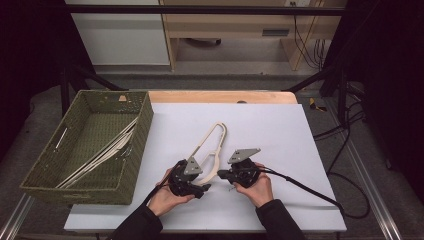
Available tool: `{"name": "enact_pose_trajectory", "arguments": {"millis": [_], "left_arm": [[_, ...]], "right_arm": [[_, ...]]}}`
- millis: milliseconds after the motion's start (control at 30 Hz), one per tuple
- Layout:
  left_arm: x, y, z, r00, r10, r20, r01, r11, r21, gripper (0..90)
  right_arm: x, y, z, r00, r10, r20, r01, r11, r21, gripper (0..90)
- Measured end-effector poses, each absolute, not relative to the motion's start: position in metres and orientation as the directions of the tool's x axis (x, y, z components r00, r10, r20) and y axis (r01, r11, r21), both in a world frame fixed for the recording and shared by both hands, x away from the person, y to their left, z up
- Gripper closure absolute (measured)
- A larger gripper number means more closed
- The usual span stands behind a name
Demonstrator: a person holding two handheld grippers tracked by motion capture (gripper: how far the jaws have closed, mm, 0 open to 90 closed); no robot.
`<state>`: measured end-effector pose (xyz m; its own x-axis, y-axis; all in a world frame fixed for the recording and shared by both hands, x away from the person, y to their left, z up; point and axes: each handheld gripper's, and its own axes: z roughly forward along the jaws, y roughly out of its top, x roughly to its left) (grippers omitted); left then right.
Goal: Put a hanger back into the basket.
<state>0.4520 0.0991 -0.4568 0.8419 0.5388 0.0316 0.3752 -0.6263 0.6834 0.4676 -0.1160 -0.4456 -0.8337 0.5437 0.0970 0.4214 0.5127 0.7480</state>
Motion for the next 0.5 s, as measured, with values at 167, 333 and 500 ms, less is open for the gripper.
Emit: {"name": "enact_pose_trajectory", "arguments": {"millis": [167,333,500], "left_arm": [[0.452,0.089,-0.460,0.843,0.533,0.077,0.362,-0.667,0.651,54.0],[0.451,0.084,-0.461,0.835,0.539,0.106,0.365,-0.688,0.627,67.9],[0.449,0.084,-0.460,0.827,0.551,0.116,0.372,-0.689,0.622,72.3]], "right_arm": [[0.467,-0.115,-0.443,-0.833,0.544,0.102,0.426,0.511,0.747,89.4],[0.464,-0.113,-0.437,-0.836,0.541,0.092,0.414,0.513,0.752,89.4],[0.463,-0.112,-0.435,-0.834,0.544,0.089,0.413,0.510,0.755,89.3]]}}
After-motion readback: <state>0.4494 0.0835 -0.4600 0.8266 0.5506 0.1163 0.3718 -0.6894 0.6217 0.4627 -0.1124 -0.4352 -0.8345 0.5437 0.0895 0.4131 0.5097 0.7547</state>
